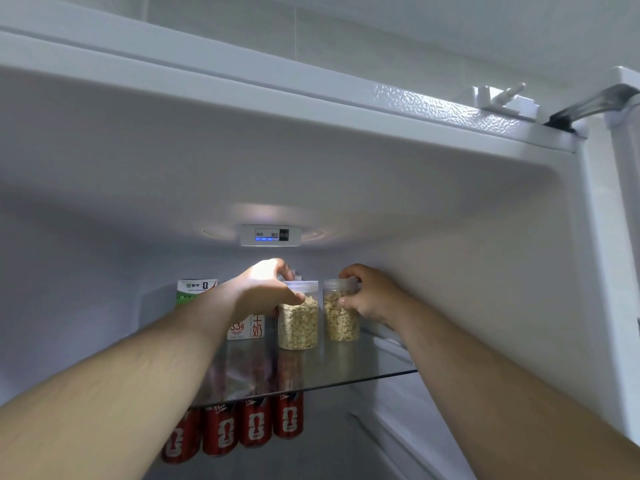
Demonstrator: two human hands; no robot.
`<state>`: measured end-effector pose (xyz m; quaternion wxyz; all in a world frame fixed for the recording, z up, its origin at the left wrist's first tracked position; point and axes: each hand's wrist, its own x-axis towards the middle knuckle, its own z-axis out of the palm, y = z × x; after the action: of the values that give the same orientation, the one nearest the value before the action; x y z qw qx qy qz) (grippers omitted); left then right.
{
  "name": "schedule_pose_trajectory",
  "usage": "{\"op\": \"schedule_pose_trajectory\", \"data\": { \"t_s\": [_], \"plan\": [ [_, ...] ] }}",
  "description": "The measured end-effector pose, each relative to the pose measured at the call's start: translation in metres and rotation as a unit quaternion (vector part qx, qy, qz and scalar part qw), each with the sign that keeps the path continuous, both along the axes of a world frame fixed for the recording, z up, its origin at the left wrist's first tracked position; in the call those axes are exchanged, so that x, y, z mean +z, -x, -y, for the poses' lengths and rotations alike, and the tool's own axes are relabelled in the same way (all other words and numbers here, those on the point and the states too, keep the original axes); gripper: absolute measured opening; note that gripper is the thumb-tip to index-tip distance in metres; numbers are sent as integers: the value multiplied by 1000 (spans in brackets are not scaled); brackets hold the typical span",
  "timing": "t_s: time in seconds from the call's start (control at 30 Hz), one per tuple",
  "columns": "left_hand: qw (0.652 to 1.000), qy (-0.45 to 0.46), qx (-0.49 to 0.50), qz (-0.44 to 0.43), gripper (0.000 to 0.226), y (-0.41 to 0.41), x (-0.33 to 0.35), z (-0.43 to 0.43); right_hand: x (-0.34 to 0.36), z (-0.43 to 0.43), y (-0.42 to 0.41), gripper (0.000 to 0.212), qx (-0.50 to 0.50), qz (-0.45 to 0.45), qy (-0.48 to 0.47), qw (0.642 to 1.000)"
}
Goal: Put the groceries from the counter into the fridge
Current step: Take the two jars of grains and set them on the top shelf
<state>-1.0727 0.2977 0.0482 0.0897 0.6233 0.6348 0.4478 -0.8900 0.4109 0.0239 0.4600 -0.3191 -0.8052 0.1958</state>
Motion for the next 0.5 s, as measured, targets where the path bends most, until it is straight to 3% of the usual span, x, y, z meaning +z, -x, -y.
{"op": "schedule_pose_trajectory", "data": {
  "t_s": [0.5],
  "plan": [
    [998,-32,-43,23,38,12,-7,0,-1,-33,28,43,-41,5,9,999]
  ]
}}
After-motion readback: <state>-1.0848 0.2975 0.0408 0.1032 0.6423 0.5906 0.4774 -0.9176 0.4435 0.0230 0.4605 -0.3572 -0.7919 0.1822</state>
